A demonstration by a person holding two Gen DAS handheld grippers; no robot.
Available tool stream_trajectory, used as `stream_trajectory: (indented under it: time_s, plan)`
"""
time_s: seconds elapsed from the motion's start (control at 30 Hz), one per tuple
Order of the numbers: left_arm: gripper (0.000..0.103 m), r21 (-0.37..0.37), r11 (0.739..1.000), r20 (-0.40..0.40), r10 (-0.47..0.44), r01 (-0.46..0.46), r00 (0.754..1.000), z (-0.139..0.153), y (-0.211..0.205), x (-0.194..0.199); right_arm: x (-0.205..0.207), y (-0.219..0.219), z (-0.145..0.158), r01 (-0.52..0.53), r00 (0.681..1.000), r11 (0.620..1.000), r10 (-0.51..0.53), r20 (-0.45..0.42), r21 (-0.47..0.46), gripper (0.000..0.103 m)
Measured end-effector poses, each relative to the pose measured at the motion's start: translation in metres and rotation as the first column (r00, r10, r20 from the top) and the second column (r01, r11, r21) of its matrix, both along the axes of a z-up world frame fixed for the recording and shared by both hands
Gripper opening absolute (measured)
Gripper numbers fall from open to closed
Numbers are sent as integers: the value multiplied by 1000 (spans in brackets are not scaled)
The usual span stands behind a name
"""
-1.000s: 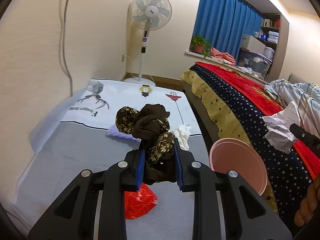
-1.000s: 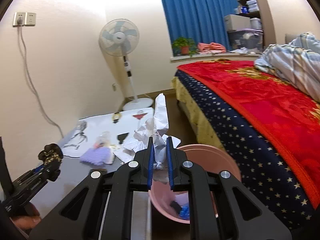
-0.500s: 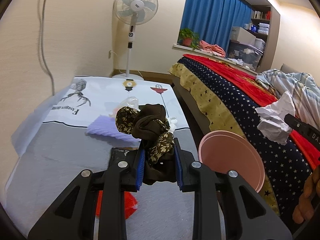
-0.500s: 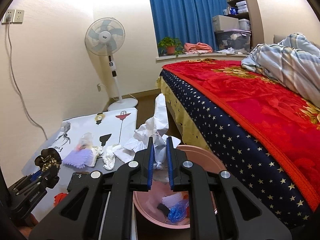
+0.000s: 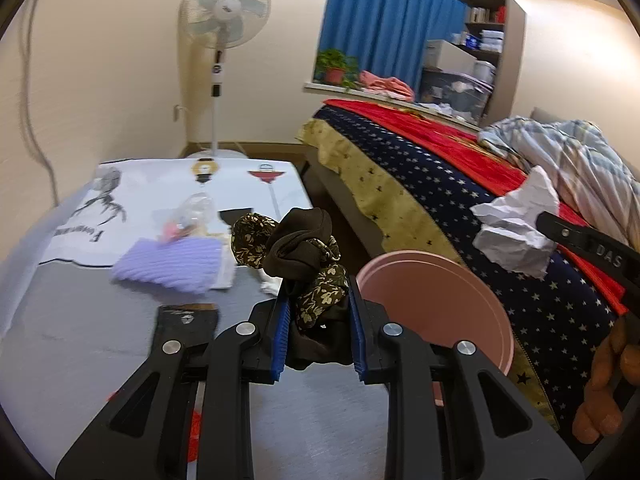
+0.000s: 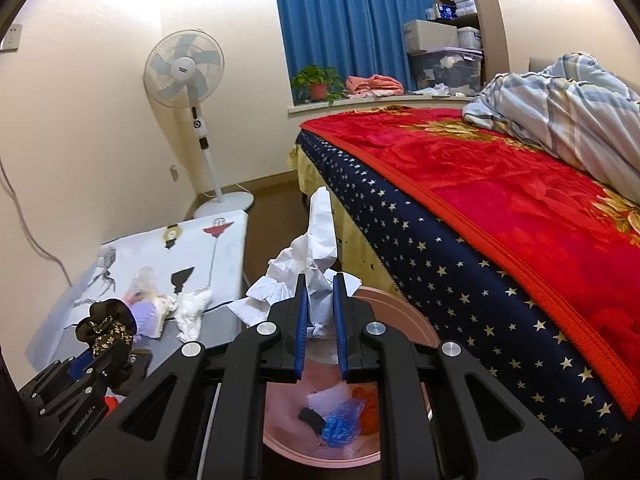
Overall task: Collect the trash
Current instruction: 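Carry the leopard-print cloth over the pink bin with the left tool while the right tool carries the paper, then open the left tool dropping the cloth while the right tool drops the paper into the bin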
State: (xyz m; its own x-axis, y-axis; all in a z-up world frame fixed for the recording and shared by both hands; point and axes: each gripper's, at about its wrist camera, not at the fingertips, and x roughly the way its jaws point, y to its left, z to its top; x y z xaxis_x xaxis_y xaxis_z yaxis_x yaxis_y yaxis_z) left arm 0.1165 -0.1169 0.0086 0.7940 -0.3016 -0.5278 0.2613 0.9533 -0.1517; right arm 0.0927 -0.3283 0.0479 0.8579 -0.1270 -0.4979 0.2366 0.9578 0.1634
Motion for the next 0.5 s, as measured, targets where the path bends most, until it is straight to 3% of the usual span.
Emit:
stream_trajectory:
  time_s: [0.5]
  plan:
    - [25, -1, 990, -25, -141, 141, 990, -21, -54, 21, 5, -27, -10, 101, 994, 995, -102, -37, -19, 13]
